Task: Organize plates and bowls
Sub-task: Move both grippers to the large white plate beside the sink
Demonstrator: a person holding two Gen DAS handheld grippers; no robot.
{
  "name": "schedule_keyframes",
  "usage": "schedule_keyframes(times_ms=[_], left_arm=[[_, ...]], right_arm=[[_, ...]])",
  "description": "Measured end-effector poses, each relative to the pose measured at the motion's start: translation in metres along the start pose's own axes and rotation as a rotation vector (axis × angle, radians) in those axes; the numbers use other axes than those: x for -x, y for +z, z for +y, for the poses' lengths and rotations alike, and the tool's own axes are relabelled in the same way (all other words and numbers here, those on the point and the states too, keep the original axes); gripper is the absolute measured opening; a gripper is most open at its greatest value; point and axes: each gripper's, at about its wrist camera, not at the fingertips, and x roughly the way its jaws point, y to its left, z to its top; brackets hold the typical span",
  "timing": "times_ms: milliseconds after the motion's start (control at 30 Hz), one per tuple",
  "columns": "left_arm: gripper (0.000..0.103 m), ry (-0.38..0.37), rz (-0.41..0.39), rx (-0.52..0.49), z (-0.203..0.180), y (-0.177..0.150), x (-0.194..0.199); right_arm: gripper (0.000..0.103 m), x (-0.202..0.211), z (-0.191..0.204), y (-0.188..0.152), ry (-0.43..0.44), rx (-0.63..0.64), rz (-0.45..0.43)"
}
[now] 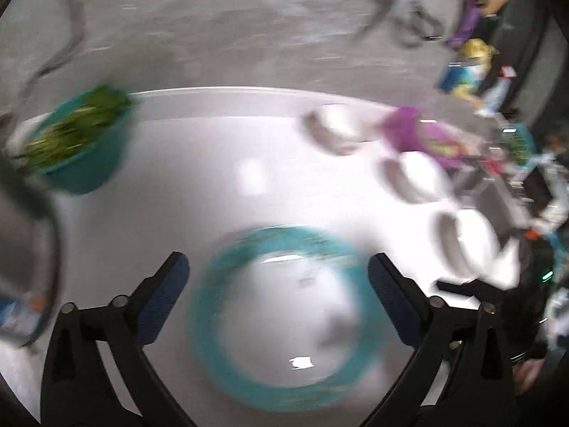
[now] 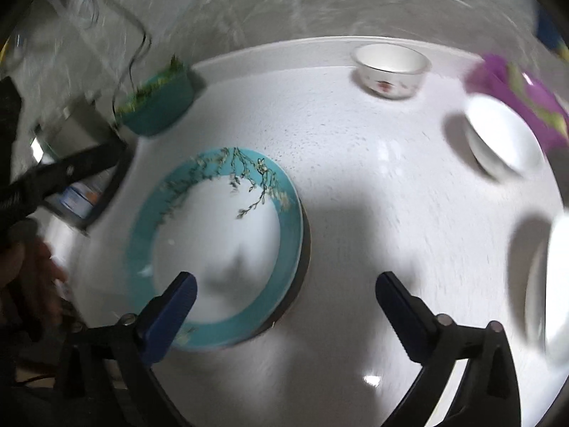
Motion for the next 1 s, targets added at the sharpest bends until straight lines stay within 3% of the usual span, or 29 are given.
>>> schedule_keyframes(times_ms=[133,267,400,533,667,733,867,1000], left_arm=[[0.103,-0.176,0.012,-0.056,-0.056,0.015,-0.011],[0.103,-0.25,0.07,-0.168,-0.129,0.014,-0.04],[0.103,-0.275,0.12,-0.27,-0.205,0.0,-0.074],[0.103,-0.265,0.189,-0.262,-0.258,-0.009,-0.115],[0.103,-0.173,0.25,-0.263,-0.308,-0.017,-0.165],[0.103,-0.143,0.281,-0.236,-0.313,-0.022,-0.183],[0.101,-0.053,0.315,-0.232,-0.323,-0.028,-0.212],[0.101,-0.013,0.336,-0.183,-0.312,-0.03,-0.23]], right_arm=[[0.103,0.053,-0.046,-0.011,0.009,-0.188,-0.089],[0.103,0.105,-0.105,-0.016,-0.031,-0.335,-0.178],[0.103,0.15,-0.171,-0.024,-0.082,-0.427,-0.243],[0.103,0.175,-0.252,-0.029,-0.113,-0.477,-0.235],[0.103,0.169,-0.314,-0.027,-0.092,-0.501,-0.188],[0.097,0.158,-0.337,-0.027,-0.067,-0.504,-0.148],[0.091,0.138,-0.357,-0.03,0.009,-0.505,-0.088],[0.085,0.115,-0.363,-0.03,0.076,-0.509,-0.041]])
